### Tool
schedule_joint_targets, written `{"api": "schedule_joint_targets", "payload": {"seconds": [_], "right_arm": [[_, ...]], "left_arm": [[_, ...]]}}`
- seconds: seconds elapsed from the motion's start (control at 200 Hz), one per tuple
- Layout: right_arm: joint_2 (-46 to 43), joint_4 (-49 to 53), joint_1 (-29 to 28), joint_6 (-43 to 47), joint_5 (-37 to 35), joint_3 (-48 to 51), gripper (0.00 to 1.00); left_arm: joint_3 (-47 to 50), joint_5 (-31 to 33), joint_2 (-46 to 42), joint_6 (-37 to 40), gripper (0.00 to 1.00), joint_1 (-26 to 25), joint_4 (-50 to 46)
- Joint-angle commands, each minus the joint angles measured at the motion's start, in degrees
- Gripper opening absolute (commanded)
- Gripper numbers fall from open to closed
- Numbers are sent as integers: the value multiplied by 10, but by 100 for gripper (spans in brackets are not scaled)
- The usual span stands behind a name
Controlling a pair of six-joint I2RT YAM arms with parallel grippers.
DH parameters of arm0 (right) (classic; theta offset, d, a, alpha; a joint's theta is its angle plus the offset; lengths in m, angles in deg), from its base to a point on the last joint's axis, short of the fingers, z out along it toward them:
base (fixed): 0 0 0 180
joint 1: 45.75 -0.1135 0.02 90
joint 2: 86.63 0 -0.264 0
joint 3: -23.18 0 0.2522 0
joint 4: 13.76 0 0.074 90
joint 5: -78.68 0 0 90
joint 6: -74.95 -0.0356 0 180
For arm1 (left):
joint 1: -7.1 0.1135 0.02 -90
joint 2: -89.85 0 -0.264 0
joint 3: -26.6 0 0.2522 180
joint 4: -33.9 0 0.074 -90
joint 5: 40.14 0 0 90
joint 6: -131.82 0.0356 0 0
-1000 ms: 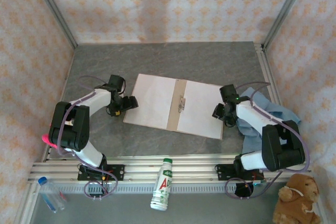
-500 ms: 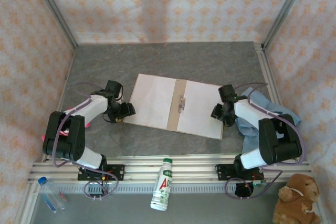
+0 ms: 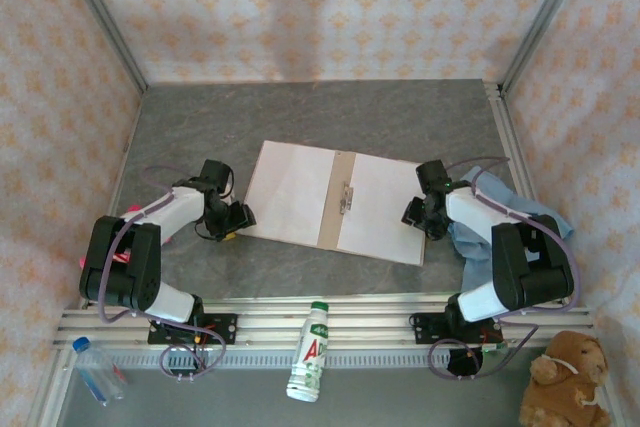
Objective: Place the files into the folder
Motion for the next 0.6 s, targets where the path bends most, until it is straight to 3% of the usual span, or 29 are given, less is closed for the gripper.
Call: {"api": "schedule_joint_targets", "payload": {"seconds": [0.0,0.596], "right_arm": [[19,-28,1,6,25,-2,54],[31,-32,0,6,29,-9,54]], "left_arm": [[8,-10,10,-5,50,-4,16],[25,-18,-50,-15,49,-4,50]]}}
